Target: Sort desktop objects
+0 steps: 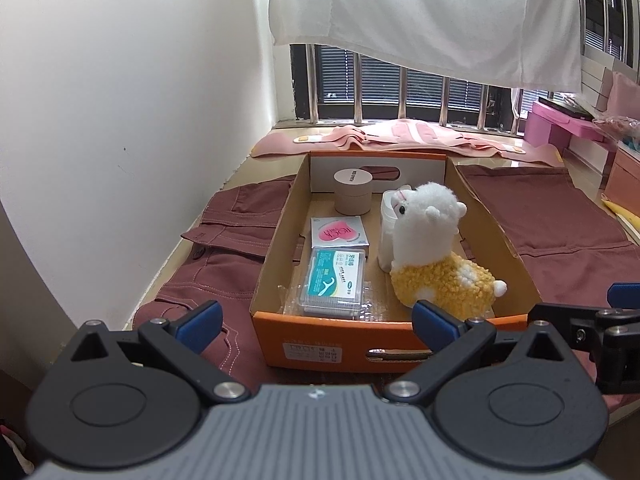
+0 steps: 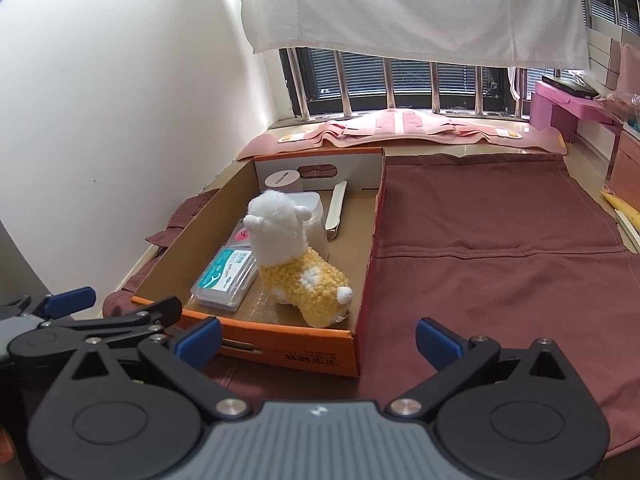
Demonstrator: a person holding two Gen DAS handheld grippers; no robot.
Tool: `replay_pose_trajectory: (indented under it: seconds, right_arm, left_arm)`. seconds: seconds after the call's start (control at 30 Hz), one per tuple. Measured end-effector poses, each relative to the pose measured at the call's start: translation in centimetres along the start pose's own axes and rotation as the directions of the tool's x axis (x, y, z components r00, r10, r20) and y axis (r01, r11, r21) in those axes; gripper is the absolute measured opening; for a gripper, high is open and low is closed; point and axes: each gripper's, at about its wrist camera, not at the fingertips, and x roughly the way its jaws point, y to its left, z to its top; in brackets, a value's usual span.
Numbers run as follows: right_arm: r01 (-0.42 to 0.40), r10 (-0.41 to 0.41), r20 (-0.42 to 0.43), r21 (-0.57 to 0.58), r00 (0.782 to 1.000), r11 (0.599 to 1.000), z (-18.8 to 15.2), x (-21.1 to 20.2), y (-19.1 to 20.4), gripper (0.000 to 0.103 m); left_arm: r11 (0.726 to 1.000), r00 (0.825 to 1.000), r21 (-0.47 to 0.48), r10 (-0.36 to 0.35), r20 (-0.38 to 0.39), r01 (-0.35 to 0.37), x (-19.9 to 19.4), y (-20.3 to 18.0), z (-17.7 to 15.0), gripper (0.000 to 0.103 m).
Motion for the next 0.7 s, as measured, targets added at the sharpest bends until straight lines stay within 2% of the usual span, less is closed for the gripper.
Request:
replay_pose_trajectory:
  seconds: [0.2,0.4,0.7]
  right_arm:
    - [0.004,-0.005,-0.006,-0.010,1.000,1.000,-0.1,0.0,0.7,0.103]
    - [-0.001,0.000,-0.030,-0.037,1.000,0.999,-0.2,0.7,2.0,0.103]
    - [-0.006,0.002,-0.054,-0.082,0.999,0.997,-0.3,1.4,3.3,0.103]
  left_arm:
    - [0.999,1.000,0.029,-0.017,-0.018,0.017,0.5,0.0,-0.1,0.103]
    - [0.999,0.999,0.042,0.003,-0.053,-0.001,1.7,1.0,-0.4,0.103]
    - [0.998,0.996,0.038,-0.037,-0.081,0.040,2.5,2.1,-0.7,0.103]
